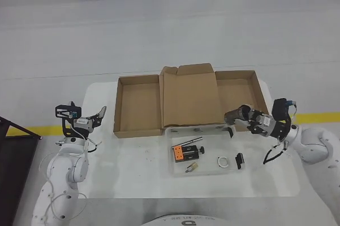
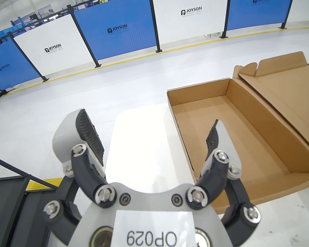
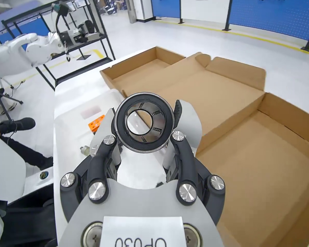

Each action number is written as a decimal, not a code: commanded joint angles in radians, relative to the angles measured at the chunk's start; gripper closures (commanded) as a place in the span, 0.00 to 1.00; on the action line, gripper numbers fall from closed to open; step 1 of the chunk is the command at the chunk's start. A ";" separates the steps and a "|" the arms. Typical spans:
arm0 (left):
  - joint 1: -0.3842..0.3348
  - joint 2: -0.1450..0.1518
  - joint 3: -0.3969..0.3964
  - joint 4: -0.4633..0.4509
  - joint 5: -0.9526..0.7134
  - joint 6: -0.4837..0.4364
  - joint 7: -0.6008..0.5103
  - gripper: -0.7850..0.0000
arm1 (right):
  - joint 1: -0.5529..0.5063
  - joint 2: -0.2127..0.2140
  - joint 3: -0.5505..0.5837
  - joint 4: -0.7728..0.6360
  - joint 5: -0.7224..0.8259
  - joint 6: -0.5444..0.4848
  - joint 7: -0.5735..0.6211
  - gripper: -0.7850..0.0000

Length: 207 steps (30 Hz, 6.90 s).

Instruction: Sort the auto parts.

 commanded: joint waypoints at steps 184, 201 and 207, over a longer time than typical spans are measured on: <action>0.000 0.000 0.000 0.000 0.000 0.000 0.000 0.00 | 0.028 -0.013 -0.378 -0.284 -1.094 0.109 -0.152 0.60; 0.035 0.001 0.065 -0.105 0.183 -0.014 0.046 0.00 | -0.005 0.004 -0.309 -0.200 -1.104 0.144 -0.352 0.58; 0.067 -0.001 0.149 -0.149 0.276 -0.057 0.029 0.00 | -0.043 0.016 -0.223 -0.130 -1.027 0.142 -0.517 0.58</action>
